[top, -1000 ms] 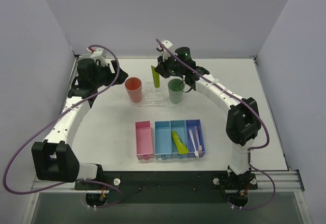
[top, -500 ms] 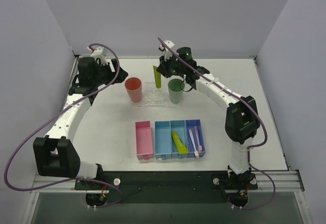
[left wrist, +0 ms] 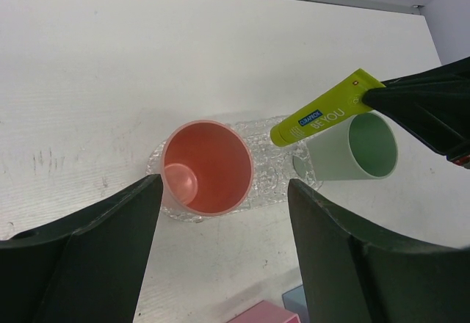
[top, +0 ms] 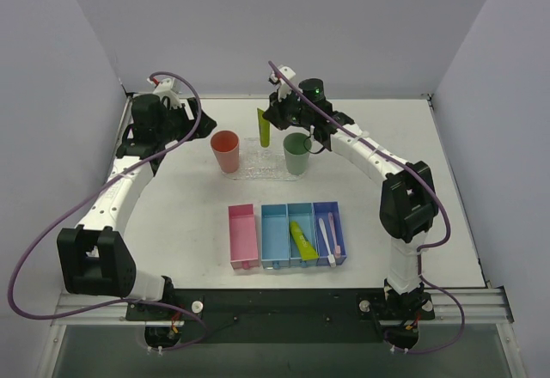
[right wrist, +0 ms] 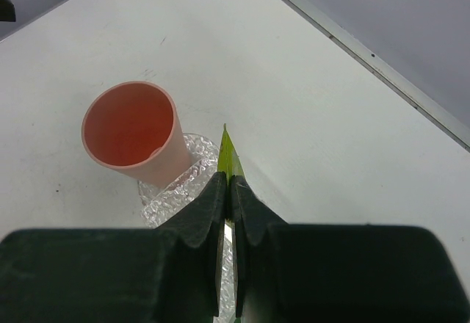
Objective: Prepare toiletry sets of a toothbrush and toothpaste on the tray
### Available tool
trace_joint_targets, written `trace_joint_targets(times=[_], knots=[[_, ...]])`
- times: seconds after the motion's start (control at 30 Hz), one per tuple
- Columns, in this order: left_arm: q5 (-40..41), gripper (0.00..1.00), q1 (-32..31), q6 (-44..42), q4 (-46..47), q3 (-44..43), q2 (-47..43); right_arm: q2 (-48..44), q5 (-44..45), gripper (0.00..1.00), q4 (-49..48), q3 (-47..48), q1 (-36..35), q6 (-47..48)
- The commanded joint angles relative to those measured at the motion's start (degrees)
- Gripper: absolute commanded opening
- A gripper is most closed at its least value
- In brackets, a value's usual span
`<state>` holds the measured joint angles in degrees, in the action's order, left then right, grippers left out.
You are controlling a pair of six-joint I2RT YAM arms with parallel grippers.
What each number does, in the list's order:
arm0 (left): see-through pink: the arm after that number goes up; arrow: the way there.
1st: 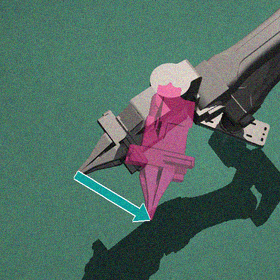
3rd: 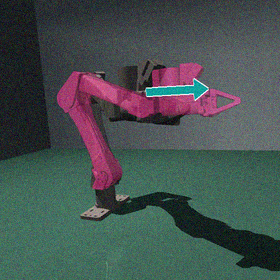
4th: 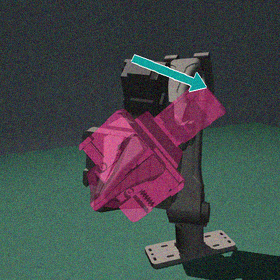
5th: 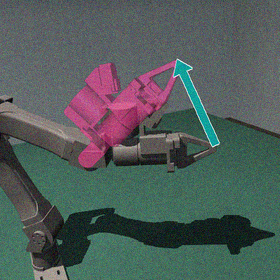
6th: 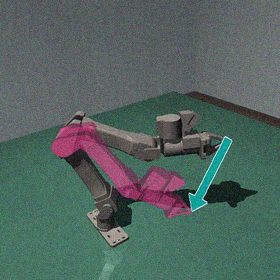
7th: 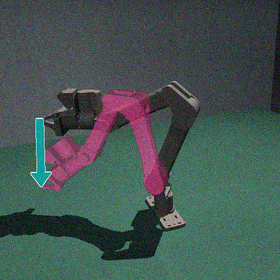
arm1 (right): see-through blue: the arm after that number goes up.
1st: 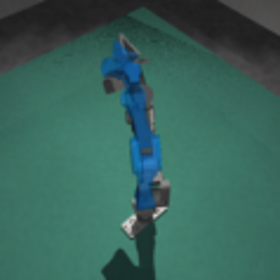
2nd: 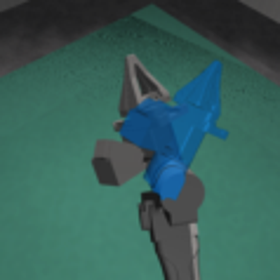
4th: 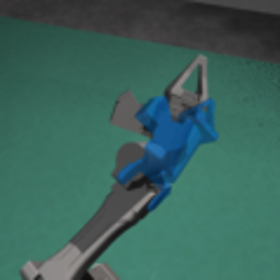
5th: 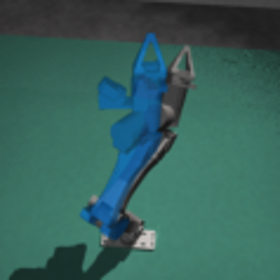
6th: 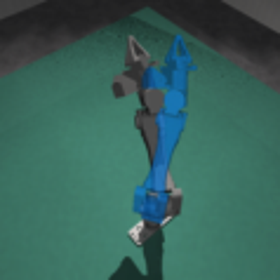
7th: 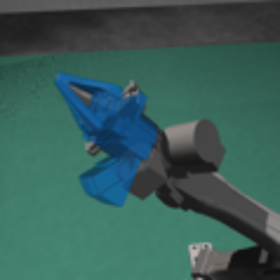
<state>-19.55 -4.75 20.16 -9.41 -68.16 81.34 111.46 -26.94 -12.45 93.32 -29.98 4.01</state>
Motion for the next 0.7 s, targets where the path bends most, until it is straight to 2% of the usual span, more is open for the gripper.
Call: trace_joint_targets(times=[0.0, 0.67], knots=[[-0.93, 0.79, 0.54, 0.23, 2.99, -2.94, 0.05, 0.95, -2.42, 0.00, -5.66, 0.20, 0.53, -0.58], [-1.28, 0.79, 1.15, 1.19, 4.75, -1.27, -0.31, 1.48, -2.42, 0.00, -6.18, -2.00, 0.62, 0.47]])
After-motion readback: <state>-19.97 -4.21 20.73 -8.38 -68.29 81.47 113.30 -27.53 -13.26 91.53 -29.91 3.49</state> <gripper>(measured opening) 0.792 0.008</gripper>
